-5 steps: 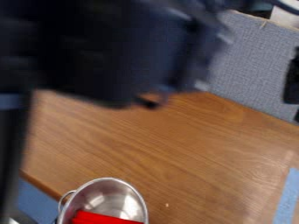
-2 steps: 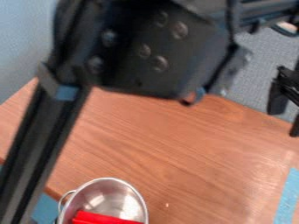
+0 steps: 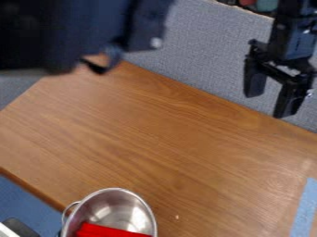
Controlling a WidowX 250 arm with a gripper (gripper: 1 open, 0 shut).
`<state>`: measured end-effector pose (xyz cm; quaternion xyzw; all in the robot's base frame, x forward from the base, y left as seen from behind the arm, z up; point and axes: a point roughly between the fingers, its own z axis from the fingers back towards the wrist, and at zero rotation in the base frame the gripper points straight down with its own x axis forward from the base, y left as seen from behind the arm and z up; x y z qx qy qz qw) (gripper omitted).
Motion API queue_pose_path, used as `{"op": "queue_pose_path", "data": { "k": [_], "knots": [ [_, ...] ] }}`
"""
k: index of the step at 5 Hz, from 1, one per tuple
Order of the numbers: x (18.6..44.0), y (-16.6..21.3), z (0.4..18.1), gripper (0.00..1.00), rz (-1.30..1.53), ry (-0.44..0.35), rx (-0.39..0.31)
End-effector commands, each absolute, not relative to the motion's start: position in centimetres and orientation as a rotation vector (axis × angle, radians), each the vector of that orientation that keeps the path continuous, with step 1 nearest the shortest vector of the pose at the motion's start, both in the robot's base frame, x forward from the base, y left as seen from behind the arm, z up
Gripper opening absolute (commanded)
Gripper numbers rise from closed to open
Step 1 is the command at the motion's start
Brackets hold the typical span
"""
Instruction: Put the red object in the metal pot
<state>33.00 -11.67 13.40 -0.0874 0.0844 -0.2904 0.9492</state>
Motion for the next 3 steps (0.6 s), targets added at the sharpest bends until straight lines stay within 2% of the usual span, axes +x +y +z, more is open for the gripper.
{"op": "queue_pose_path", "data": {
  "k": [1,2,3],
  "knots": [
    [28.2,-9.9,16.3,1.00,-0.554,0.119,-0.204],
    [24.9,-8.3,15.1,1.00,-0.587,0.119,-0.201],
    [21.9,-7.6,14.8,1.00,-0.559,0.098,-0.149]
  ]
}}
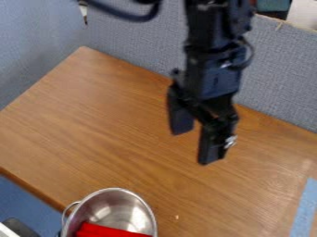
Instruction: Put the red object in the metal pot
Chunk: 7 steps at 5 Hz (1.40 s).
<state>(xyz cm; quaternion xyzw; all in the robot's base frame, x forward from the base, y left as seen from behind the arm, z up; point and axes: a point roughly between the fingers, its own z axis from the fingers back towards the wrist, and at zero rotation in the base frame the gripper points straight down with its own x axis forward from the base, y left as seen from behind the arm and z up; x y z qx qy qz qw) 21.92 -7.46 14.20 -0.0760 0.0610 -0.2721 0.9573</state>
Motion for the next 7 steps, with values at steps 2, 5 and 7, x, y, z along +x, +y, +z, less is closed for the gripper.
{"op": "queue_pose_path", "data": {
  "k": [2,5,7],
  "knots": [
    [18.6,-4.8,13.6,1.00,-0.595,0.098,-0.115],
    [17.4,0.1,14.3,1.00,-0.717,0.152,-0.109],
    [17.5,1.2,14.4,1.00,-0.635,0.165,-0.140]
  ]
}}
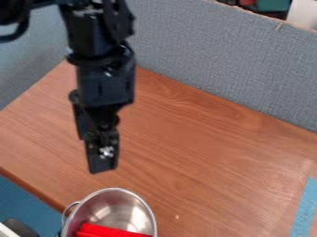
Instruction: Put the red object in the metal pot
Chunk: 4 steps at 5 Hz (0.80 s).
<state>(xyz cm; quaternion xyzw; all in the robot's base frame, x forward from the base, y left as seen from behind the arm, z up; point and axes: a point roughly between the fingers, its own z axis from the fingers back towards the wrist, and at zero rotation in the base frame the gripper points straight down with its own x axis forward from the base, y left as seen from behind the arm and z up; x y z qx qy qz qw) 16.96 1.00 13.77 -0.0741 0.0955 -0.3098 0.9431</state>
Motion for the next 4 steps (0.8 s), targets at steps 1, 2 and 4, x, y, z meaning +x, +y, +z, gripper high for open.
{"op": "queue_pose_path", "data": {
  "k": [1,2,4],
  "knots": [
    [17.6,1.3,14.5,1.00,-0.619,0.177,-0.139],
    [18.7,-0.8,14.5,1.00,-0.668,0.187,-0.149],
    [17.5,-9.2,13.8,1.00,-0.881,0.252,-0.114]
  ]
}}
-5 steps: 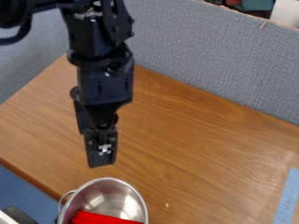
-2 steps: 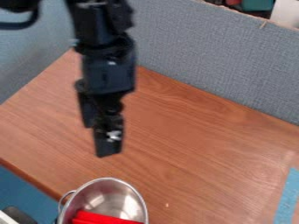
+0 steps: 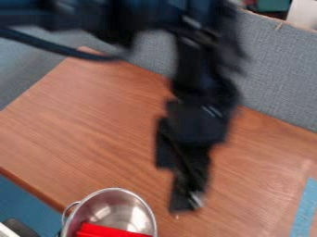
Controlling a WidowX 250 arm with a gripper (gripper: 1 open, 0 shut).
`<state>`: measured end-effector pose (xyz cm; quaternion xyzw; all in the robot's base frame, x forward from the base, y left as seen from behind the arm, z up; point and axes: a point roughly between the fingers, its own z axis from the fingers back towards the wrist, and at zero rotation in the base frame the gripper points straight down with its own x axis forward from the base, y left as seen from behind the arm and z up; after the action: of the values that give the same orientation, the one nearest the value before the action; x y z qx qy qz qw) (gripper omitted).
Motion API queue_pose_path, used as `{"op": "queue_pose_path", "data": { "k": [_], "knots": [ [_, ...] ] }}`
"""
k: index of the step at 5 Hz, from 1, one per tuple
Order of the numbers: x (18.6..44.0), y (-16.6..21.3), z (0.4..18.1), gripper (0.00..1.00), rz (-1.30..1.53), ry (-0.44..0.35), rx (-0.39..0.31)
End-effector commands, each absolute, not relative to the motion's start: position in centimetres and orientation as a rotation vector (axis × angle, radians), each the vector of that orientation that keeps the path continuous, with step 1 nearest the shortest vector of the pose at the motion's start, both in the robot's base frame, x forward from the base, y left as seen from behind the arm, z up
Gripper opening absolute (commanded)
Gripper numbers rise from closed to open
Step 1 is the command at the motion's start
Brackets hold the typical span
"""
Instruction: Put the red object in the metal pot
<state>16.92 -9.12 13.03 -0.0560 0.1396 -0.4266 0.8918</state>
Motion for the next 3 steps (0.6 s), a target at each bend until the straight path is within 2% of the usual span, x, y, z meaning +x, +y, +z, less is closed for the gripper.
{"op": "queue_pose_path", "data": {
  "k": [1,3],
  "knots": [
    [17.5,-9.5,14.2,1.00,-0.814,0.251,-0.106],
    [18.9,-9.8,14.5,1.00,-1.313,0.264,-0.051]
  ]
}}
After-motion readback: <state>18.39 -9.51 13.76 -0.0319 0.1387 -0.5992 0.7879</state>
